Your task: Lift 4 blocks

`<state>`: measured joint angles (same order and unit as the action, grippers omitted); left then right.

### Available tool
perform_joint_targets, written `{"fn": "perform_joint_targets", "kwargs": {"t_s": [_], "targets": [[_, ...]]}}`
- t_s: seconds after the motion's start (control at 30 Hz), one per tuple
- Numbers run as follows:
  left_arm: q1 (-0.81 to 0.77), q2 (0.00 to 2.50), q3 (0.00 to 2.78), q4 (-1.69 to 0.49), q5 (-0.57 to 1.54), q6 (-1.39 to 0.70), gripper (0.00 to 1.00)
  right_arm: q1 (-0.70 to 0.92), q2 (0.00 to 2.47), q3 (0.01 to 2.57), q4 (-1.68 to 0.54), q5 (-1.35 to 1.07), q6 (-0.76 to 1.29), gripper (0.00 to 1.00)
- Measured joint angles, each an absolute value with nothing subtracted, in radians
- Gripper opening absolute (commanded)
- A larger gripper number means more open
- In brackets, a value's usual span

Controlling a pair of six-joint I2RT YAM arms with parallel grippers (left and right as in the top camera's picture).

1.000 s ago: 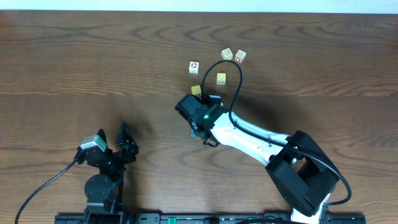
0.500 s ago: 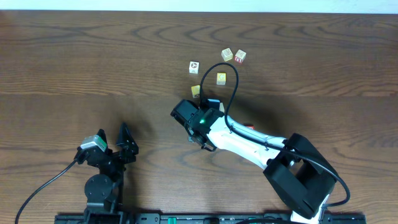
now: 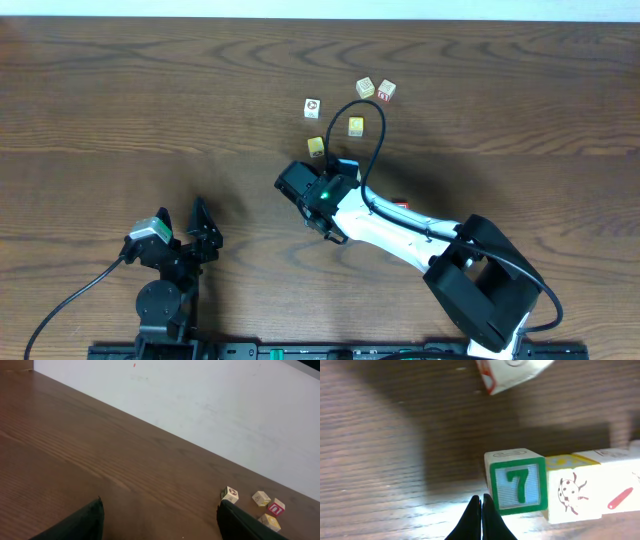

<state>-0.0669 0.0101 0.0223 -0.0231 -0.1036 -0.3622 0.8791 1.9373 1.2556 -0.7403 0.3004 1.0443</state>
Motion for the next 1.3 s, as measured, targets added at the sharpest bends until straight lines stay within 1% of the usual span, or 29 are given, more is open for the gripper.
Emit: {"fn": "perform_joint_targets", "kwargs": {"t_s": [0.63,1.3], "targets": [[-0.067,0.01,0.022,-0.023,-0.104,-0.362,0.73,0.879,1.937,1.256,-0.789,0.313,1.095,0.01],[-0.067,0.01,0.022,-0.023,-0.104,-0.362,0.73,0.881,1.937,1.256,-0.791,0.312,1.089,0.01]]}}
